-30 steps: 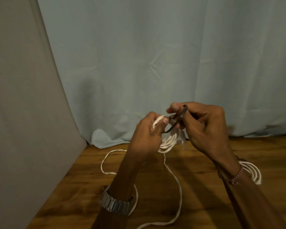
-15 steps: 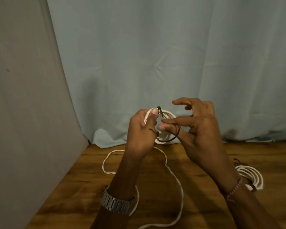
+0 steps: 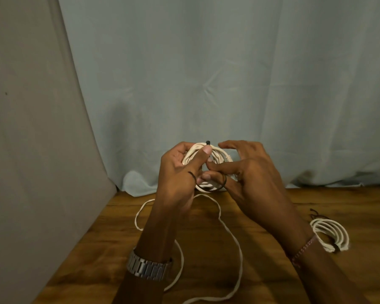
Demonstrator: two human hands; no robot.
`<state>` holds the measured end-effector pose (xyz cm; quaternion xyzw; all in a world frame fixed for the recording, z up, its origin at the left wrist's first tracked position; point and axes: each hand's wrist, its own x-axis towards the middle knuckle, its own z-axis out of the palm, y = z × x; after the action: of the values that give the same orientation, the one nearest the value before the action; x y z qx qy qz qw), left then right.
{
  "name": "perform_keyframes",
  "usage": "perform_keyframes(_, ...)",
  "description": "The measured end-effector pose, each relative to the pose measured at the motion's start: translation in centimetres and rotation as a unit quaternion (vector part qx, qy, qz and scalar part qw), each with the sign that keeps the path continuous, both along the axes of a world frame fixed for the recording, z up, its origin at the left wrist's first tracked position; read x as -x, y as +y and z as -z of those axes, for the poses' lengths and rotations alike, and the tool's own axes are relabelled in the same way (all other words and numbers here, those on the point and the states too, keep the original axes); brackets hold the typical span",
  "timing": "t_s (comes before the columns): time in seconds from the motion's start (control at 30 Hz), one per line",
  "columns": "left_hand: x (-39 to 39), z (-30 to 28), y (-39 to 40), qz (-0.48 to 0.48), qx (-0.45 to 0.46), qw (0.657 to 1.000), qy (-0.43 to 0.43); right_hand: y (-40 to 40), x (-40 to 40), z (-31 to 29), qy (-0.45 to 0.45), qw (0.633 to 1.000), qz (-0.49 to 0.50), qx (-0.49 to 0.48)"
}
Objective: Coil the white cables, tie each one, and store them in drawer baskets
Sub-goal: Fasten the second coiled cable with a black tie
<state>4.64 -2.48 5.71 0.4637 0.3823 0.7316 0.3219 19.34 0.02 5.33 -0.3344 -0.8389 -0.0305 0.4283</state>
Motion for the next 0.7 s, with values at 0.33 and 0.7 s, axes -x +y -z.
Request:
perform_keyframes(0.33,0.6,0.2,0.1,-0.008,0.003,0.999,0.034,-1.6,-4.4,-2.9,-0.122,0.984,-0.116,0.057)
perform_keyframes(0.7,-0.6,0.8,0.2,0.044,0.009,0.995,0.091,1.3,-1.6,-0.9,0.171,0.954,-0.124,0.214)
